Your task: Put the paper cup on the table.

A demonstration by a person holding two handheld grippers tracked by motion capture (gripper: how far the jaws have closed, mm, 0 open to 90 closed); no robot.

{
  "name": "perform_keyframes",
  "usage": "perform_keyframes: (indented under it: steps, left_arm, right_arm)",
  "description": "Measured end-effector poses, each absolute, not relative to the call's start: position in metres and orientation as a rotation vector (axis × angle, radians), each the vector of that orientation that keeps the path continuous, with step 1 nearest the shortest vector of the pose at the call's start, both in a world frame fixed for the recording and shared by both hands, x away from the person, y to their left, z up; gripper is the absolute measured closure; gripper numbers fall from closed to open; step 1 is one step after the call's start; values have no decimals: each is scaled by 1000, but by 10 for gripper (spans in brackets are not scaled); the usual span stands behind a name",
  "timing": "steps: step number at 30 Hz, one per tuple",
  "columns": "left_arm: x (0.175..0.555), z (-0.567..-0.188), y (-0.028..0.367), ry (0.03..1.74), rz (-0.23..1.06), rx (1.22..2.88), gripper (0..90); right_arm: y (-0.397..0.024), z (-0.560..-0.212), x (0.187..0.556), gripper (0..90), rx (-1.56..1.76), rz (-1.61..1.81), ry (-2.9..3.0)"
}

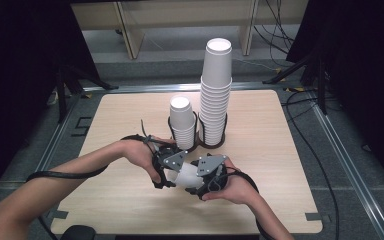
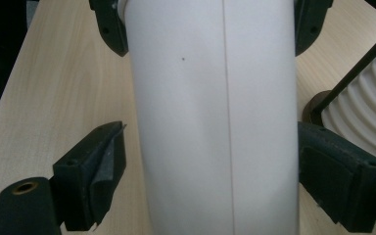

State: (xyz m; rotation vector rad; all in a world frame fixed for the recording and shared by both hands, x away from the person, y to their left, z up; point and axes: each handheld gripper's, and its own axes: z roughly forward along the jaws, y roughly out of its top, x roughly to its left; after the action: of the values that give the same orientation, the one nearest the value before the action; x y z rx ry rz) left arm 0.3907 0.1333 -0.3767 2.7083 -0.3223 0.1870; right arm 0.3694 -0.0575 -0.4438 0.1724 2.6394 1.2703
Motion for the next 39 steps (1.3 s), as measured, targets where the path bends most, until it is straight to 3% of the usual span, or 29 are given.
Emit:
perform_keyframes:
  steps: [24,39]
  left_arm:
    - [390,-377,128,-351,178,2714,183]
    - [389,-376,123,-400,177,2720,181]
  right_arm:
    - [-48,-443,369,156,155,1289,2632]
    - [-48,-445,370,233,118,1266,2637]
